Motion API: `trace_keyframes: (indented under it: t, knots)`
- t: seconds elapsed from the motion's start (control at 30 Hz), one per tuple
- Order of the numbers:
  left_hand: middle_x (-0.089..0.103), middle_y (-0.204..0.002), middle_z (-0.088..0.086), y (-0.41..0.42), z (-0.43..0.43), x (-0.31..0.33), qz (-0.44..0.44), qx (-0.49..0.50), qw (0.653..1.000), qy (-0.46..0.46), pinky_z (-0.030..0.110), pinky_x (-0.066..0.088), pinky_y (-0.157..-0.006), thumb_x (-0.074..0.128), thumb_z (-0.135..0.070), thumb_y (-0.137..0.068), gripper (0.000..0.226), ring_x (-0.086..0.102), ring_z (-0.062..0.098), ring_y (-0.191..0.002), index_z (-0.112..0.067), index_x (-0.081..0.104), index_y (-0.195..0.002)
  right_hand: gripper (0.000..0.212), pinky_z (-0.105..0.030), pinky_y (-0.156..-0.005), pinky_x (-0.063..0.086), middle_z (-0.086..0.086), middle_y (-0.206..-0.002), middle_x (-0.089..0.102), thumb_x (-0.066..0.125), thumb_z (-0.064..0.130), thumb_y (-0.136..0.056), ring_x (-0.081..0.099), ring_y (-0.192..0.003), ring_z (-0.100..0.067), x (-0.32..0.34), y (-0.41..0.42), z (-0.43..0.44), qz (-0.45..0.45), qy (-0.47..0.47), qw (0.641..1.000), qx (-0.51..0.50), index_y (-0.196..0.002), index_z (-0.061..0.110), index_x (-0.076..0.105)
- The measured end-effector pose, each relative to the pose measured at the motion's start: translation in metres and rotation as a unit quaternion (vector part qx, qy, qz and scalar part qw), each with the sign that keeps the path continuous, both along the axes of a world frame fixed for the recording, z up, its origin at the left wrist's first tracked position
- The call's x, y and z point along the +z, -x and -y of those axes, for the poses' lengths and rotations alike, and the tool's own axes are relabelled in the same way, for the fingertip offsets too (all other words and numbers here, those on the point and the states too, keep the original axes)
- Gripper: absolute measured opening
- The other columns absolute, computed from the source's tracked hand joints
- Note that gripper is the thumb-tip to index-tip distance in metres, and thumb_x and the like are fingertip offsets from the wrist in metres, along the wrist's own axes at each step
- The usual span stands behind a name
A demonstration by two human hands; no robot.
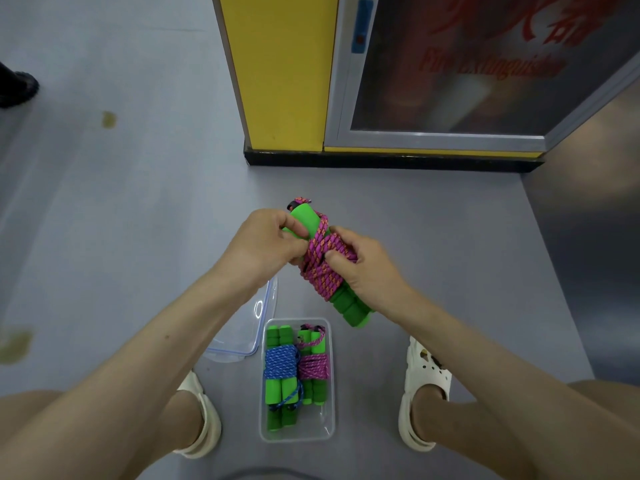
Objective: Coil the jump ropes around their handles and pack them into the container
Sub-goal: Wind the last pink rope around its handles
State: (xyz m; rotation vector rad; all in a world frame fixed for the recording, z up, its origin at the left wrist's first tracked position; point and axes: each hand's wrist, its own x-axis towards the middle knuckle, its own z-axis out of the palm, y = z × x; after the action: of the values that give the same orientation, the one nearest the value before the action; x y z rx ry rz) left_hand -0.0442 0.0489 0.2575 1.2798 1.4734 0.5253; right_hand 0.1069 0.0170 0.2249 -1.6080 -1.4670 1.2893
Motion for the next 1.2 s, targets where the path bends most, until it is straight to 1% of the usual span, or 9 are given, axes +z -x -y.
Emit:
trace_keyframes:
  t: [0.17,0.37,0.53,0.63,0.73,0.83,0.97,1.1,1.2]
  knots:
    - [0.065,-0.058,0.006,-0.001,0.004,-0.007,0.033,0.033,0.999,0.008,0.014,0.053,-0.059,0.069,0.001,-0.082,0.007,0.060,0.005,-0.048,-0.003,0.067,-0.077,0.028,-0.048,-0.083,0.051,-0.018,-0.095,0.067,0.054,0.025,-0.079,0.062,-0.089,-0.035,0.000,-0.006,-0.002,0.023,-0.016,0.999,0.025,-0.105,0.017,0.060]
    - [0.068,-0.065,0.006,-0.001,0.005,-0.005,0.004,0.024,1.000,-0.013,0.015,0.054,-0.059,0.069,-0.004,-0.083,0.005,0.062,0.005,-0.051,-0.005,0.072,-0.079,0.045,-0.031,-0.079,0.054,0.007,-0.092,0.063,0.076,0.032,-0.076,0.063,-0.084,-0.011,-0.001,-0.007,-0.005,0.088,-0.015,0.992,0.089,-0.113,0.024,0.053]
    - [0.070,-0.071,0.009,-0.005,0.008,-0.008,0.004,0.035,0.999,-0.018,0.020,0.055,-0.063,0.068,-0.010,-0.086,0.009,0.066,0.011,-0.056,-0.002,0.072,-0.085,0.064,-0.041,-0.081,0.053,0.005,-0.101,0.061,0.072,0.051,-0.073,0.060,-0.091,-0.016,-0.005,-0.004,-0.007,0.193,-0.050,0.976,0.088,-0.125,0.022,0.047]
    - [0.071,-0.073,0.010,-0.007,0.009,-0.010,-0.028,0.028,0.997,-0.060,0.037,0.058,-0.074,0.068,-0.012,-0.085,0.009,0.068,0.024,-0.070,-0.005,0.073,-0.081,0.062,-0.043,-0.080,0.053,0.004,-0.101,0.063,0.074,0.048,-0.072,0.061,-0.090,-0.017,-0.006,-0.001,-0.008,0.174,-0.050,0.980,0.078,-0.123,0.022,0.050]
    - [0.070,-0.070,0.004,-0.008,0.011,-0.010,-0.048,0.018,0.993,-0.109,0.044,0.057,-0.072,0.068,-0.013,-0.085,0.011,0.068,0.023,-0.070,-0.013,0.073,-0.075,0.053,-0.042,-0.079,0.053,0.005,-0.096,0.065,0.076,0.046,-0.070,0.063,-0.087,-0.016,-0.003,-0.002,-0.009,0.146,-0.040,0.986,0.069,-0.114,0.024,0.055]
    - [0.069,-0.070,0.001,-0.010,0.011,-0.008,-0.066,0.007,0.987,-0.145,0.043,0.057,-0.068,0.068,-0.015,-0.083,0.008,0.066,0.018,-0.069,-0.013,0.074,-0.078,0.038,-0.042,-0.076,0.055,0.006,-0.086,0.068,0.076,0.048,-0.068,0.066,-0.080,-0.012,-0.001,0.001,-0.008,0.094,-0.015,0.994,0.046,-0.094,0.025,0.060]
    - [0.068,-0.072,-0.001,-0.017,0.014,-0.003,-0.067,-0.023,0.981,-0.181,0.038,0.054,-0.070,0.068,-0.013,-0.082,0.007,0.064,0.015,-0.071,-0.011,0.074,-0.079,0.041,-0.044,-0.073,0.055,0.006,-0.077,0.067,0.071,0.054,-0.059,0.066,-0.076,-0.016,-0.003,0.005,-0.004,0.078,-0.016,0.996,-0.029,-0.084,0.023,0.060]
    - [0.047,-0.085,-0.002,-0.020,0.013,-0.004,-0.128,-0.062,0.964,-0.223,0.024,0.042,-0.076,0.069,-0.015,-0.083,0.008,0.045,0.015,-0.091,-0.009,0.072,-0.080,0.029,-0.039,-0.070,0.050,0.008,-0.077,0.059,0.069,0.034,-0.077,0.060,-0.076,-0.018,-0.002,0.005,-0.001,0.132,-0.035,0.990,-0.025,-0.095,0.017,0.054]
    - [0.040,-0.092,0.001,-0.024,0.018,-0.009,-0.193,-0.096,0.936,-0.278,0.032,0.041,-0.079,0.066,-0.015,-0.083,0.013,0.038,0.015,-0.094,-0.003,0.067,-0.079,0.028,-0.040,-0.070,0.051,0.009,-0.078,0.057,0.065,0.032,-0.079,0.059,-0.076,-0.018,-0.002,0.003,-0.001,0.163,-0.036,0.986,0.016,-0.099,0.019,0.050]
